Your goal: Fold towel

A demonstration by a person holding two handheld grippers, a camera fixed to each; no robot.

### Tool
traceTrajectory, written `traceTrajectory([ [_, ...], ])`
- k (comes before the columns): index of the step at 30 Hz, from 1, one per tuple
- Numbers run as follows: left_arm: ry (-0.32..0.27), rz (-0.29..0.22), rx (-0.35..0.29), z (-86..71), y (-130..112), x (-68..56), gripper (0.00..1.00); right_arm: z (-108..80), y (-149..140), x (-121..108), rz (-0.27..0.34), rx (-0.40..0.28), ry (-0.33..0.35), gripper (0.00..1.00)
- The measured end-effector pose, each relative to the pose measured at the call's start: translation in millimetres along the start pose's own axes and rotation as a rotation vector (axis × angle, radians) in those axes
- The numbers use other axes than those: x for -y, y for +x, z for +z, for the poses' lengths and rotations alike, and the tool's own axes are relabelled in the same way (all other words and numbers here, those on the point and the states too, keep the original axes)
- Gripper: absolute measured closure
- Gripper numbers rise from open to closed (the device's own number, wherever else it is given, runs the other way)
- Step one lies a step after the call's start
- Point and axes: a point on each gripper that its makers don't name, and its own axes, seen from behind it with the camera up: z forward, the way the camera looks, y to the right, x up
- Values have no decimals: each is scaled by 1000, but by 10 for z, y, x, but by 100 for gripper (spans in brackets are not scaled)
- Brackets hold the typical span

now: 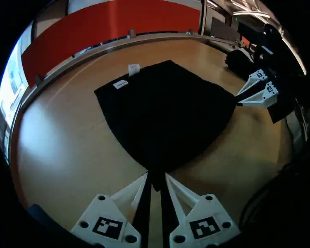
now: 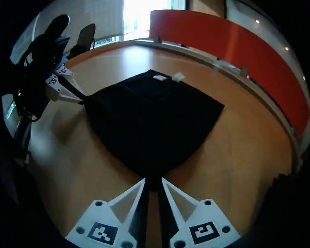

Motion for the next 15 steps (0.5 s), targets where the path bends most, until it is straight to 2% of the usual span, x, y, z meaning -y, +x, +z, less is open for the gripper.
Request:
traceTrajectory([
  [8,6,-37,-33,-187,196,30,87,-163,177,-41,24,-51,-15,87],
  [15,24,-44,-64,-366,377,56,87,-357,364,-55,22,-94,-28,87],
])
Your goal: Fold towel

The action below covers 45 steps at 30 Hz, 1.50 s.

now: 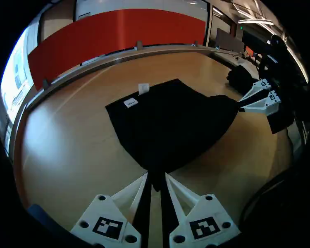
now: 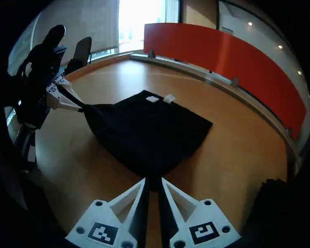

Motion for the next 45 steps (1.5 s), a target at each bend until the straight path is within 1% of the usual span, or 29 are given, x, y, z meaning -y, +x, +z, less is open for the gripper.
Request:
traceTrajectory([
  [8,10,-18,-33,-236,189,-31,87,-232,238,-16,4,-45,-13,87],
  [14,10,-35,-65,-426,316,-53,87,-392,327,18,17,-60,-2,87],
  [23,8,-60,-86,-630,400,-89,87,-587,427,91,5,-73,4,87],
  [29,-5,-86,-81,-716,396,-150,87,-703,496,133,5,-81,4,87],
  [35,-13,-89,-83,-778,412,-208,87,-802,524,158,-2,-83,0,87],
  [45,-30,-108,-82,-876,389,-263,87,-874,507,197,2,-77,6,87],
])
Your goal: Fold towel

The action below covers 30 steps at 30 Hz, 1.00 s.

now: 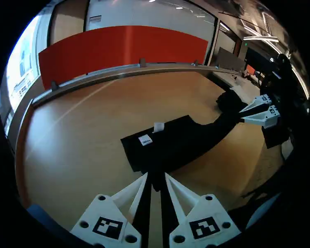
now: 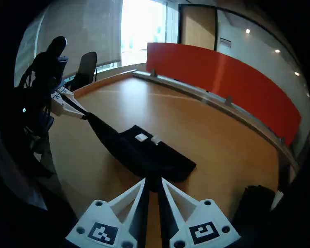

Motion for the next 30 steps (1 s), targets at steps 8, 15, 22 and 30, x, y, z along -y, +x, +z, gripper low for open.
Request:
traceTrajectory([
  [8,0,-6,6,27,-23,-23,87,30,-14,-6,-1,5,0,87],
  [15,-11,-11,16,131,-3,-27,87,127,-50,-53,-8,26,6,87],
  [22,1,-14,27,289,40,75,87,253,-66,-146,-19,45,0,87],
  [30,12,-19,45,522,73,231,87,452,-120,-324,-3,58,-8,87],
])
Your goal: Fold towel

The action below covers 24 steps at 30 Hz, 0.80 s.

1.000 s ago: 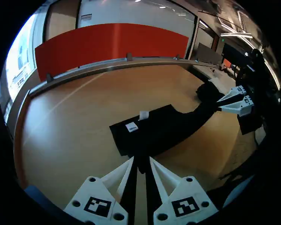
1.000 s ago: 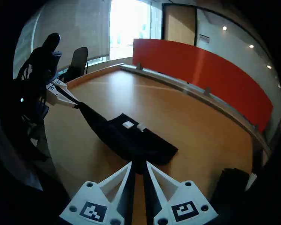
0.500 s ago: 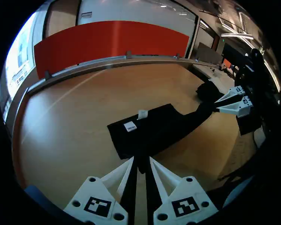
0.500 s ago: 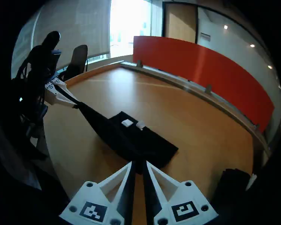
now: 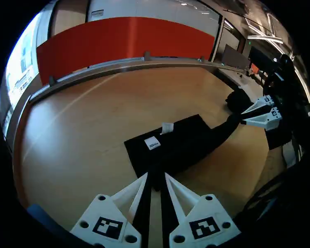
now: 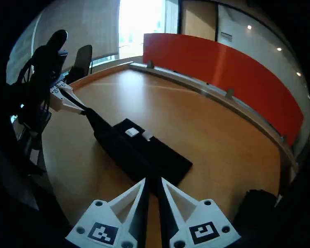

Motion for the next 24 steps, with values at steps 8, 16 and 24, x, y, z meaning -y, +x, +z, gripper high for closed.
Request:
traceTrajectory([
  [8,1,-14,15,222,40,98,87,214,-15,-151,12,13,-7,87],
  [16,2,-10,41,432,22,170,87,374,-46,-264,24,27,-13,87],
  [24,4,-7,47,605,18,234,87,518,-131,-341,36,51,-20,87],
])
